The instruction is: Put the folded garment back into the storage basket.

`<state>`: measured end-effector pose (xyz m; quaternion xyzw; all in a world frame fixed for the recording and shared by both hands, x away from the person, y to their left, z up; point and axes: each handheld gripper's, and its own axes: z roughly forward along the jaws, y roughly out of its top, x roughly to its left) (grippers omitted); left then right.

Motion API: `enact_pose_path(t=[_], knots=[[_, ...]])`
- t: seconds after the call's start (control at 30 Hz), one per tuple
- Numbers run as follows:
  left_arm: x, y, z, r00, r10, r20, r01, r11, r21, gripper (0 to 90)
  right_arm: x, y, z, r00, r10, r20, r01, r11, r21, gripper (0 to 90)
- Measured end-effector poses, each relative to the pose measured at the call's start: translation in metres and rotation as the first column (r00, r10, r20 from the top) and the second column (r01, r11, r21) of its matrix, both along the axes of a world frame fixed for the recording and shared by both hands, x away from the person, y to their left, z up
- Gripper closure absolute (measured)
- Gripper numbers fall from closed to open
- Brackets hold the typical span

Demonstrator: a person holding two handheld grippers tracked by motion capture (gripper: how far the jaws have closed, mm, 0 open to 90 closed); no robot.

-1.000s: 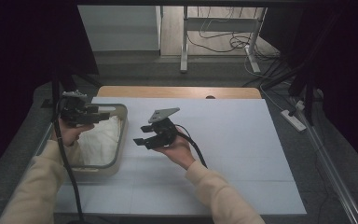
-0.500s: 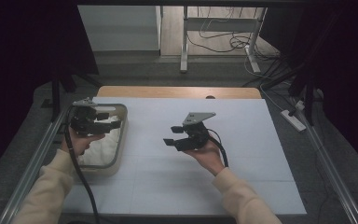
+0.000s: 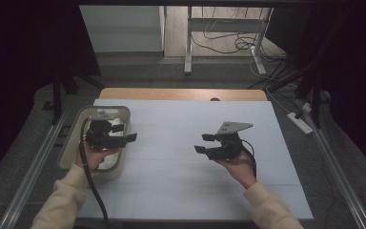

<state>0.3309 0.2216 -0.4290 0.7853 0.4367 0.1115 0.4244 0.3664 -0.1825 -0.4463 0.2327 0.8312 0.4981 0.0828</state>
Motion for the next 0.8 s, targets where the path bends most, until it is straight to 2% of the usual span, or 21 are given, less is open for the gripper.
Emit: enact_pose_path(t=[0.13, 0.33, 0.5, 0.63, 0.8], knots=[[-0.008, -0.009, -0.004, 0.9999, -0.01, 0.002, 0.01, 0.9999, 0.005, 27.3, -0.005, -0.022, -0.002, 0.9998, -0.02, -0.006, 0.02, 0.9998, -0.007, 40.8], [-0.022, -0.014, -0.009, 0.9999, -0.011, 0.004, 0.011, 0.9999, 0.005, 27.1, -0.015, -0.058, -0.007, 0.9977, -0.068, -0.007, 0.068, 0.9976, -0.014, 40.7], [-0.035, -0.018, -0.014, 0.9994, -0.031, 0.011, 0.031, 0.9995, -0.004, 26.2, -0.022, -0.086, -0.012, 0.9938, -0.111, -0.014, 0.11, 0.9938, -0.016, 40.6], [-0.043, -0.021, -0.02, 0.999, -0.043, 0.01, 0.043, 0.999, -0.012, 26.2, -0.027, -0.103, -0.02, 0.9912, -0.13, -0.027, 0.129, 0.9912, -0.029, 40.3], [-0.048, -0.024, -0.027, 0.9987, -0.051, -0.002, 0.051, 0.9987, -0.005, 25.6, -0.037, -0.117, -0.023, 0.9904, -0.138, -0.012, 0.137, 0.9899, -0.035, 40.3]])
